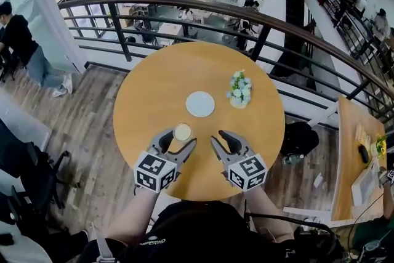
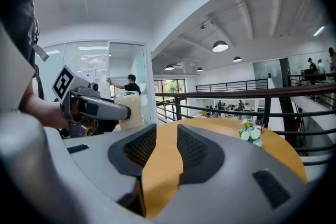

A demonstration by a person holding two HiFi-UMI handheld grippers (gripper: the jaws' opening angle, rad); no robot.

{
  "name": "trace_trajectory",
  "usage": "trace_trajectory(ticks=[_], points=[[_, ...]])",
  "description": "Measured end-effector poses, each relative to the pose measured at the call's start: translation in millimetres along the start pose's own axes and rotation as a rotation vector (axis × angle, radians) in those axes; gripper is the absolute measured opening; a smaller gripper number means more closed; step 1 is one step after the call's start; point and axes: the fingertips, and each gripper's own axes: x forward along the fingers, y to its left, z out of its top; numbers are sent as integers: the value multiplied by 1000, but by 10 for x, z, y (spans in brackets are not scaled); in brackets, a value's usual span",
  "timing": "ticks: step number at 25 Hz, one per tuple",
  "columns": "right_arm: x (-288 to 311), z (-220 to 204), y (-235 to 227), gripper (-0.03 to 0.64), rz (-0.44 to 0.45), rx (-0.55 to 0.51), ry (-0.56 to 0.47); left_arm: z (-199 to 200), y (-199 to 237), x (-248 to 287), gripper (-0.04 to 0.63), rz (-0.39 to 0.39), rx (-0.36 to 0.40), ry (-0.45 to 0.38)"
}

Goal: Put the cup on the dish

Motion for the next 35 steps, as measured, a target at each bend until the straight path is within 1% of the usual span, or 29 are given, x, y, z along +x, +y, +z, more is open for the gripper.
trace_trajectory(ticks=[7, 14, 21, 25, 29, 35], points=[[54, 43, -176, 109, 25, -7, -3, 12, -11, 151, 253, 33, -12, 8], [59, 24, -242, 109, 48, -8, 14, 13, -5, 211, 253, 59, -21, 16], [71, -85, -374, 109, 43, 2, 38, -109, 41, 313, 253, 58, -36, 50], [90, -248, -414, 109, 38, 25, 72, -231, 72, 360, 253, 53, -54, 76], [128, -531, -388, 108, 38, 69, 123, -418, 119, 428, 253, 42, -77, 116], [146, -1018, -439, 108, 37, 132, 206, -897, 148, 607, 253, 18, -128, 204]])
